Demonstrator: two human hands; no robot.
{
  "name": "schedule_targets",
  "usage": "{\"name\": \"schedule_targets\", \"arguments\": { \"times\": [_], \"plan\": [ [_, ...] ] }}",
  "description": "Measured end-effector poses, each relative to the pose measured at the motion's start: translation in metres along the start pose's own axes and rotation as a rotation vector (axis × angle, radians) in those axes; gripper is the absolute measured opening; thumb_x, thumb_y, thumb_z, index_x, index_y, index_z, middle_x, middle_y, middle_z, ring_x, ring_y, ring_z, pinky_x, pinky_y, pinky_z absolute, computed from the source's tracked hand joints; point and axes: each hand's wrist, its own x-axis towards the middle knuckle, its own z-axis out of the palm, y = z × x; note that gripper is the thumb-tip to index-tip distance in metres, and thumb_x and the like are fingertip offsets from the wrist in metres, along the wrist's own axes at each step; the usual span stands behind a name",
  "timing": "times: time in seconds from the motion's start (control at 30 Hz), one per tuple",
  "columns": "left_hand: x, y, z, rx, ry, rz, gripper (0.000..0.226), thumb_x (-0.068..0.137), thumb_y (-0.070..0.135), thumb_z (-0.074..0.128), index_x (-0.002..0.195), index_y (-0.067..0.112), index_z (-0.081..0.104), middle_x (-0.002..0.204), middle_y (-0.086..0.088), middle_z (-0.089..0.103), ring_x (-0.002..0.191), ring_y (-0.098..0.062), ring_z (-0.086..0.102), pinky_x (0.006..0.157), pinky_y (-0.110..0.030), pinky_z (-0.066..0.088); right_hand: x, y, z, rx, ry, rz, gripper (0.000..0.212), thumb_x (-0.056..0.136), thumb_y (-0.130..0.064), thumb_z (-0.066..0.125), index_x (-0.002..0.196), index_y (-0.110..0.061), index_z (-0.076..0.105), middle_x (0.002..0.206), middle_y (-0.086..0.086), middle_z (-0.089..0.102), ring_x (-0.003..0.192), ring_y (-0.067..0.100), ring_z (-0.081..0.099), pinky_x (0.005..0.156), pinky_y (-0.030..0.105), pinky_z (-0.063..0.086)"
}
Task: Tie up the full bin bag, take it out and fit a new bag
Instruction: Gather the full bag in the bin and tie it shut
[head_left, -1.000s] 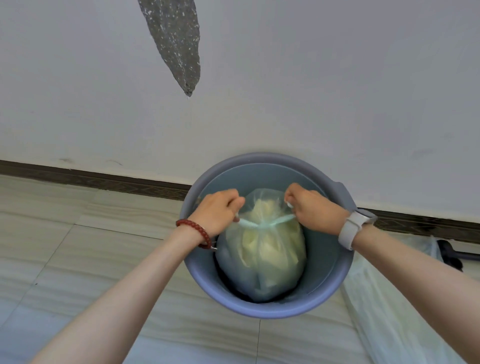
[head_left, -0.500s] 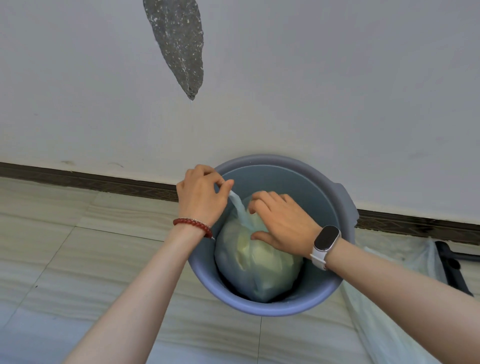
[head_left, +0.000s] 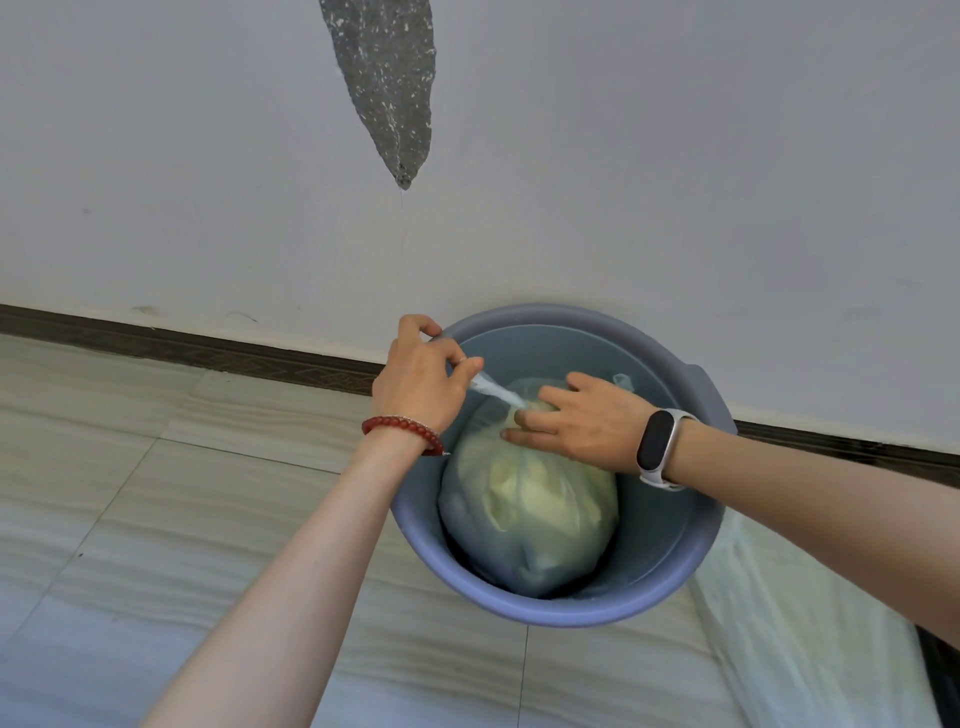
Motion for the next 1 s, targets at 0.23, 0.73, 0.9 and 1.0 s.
{"name": "schedule_targets", "arguments": {
  "times": [0.23,0.73,0.9,1.0],
  "plan": [
    [-0.004,0.002,-0.001,0.089,-0.04,0.008,0.024,0.082,0.04,0.057,0.081,0.017,0.065,0.131,-0.001,0.034,0.103,-0.024,0.054,0.069,-0.031,0.034,0.006,-0.002,-0.007,0.134,-0.021,0.117,0.026,0.077,-0.016,0.04,0.069,-0.025,0.063,0.067,-0.009,0.061,0.063,0.016,0.058,0.049,0.025,0.038],
    [-0.004,-0.002,-0.005,-0.091,-0.026,-0.053,0.018,0.085,0.036,0.053,0.073,0.023,0.054,0.125,0.004,0.041,0.085,-0.017,0.054,0.072,-0.028,0.034,0.017,-0.028,-0.009,1.167,-0.213,0.449,0.033,0.09,-0.005,0.035,0.108,-0.021,0.057,0.107,0.017,0.062,0.101,0.035,0.055,0.089,0.045,0.044],
    [-0.004,-0.003,-0.004,-0.068,-0.029,-0.04,0.018,0.086,0.036,0.052,0.074,0.023,0.054,0.126,0.003,0.04,0.091,-0.024,0.059,0.072,-0.029,0.037,0.004,-0.028,-0.012,0.957,-0.367,0.31,0.041,0.089,-0.03,0.048,0.127,-0.018,0.039,0.124,0.011,0.047,0.118,0.029,0.042,0.099,0.043,0.035],
    [-0.003,-0.003,-0.003,-0.048,-0.021,-0.029,0.018,0.086,0.036,0.051,0.075,0.023,0.055,0.126,0.003,0.04,0.078,-0.022,0.055,0.07,-0.029,0.037,-0.004,-0.019,-0.015,0.68,-0.514,0.179,0.057,0.084,-0.032,0.055,0.134,-0.027,0.028,0.126,0.005,0.047,0.117,0.026,0.039,0.094,0.044,0.031]
  ]
}}
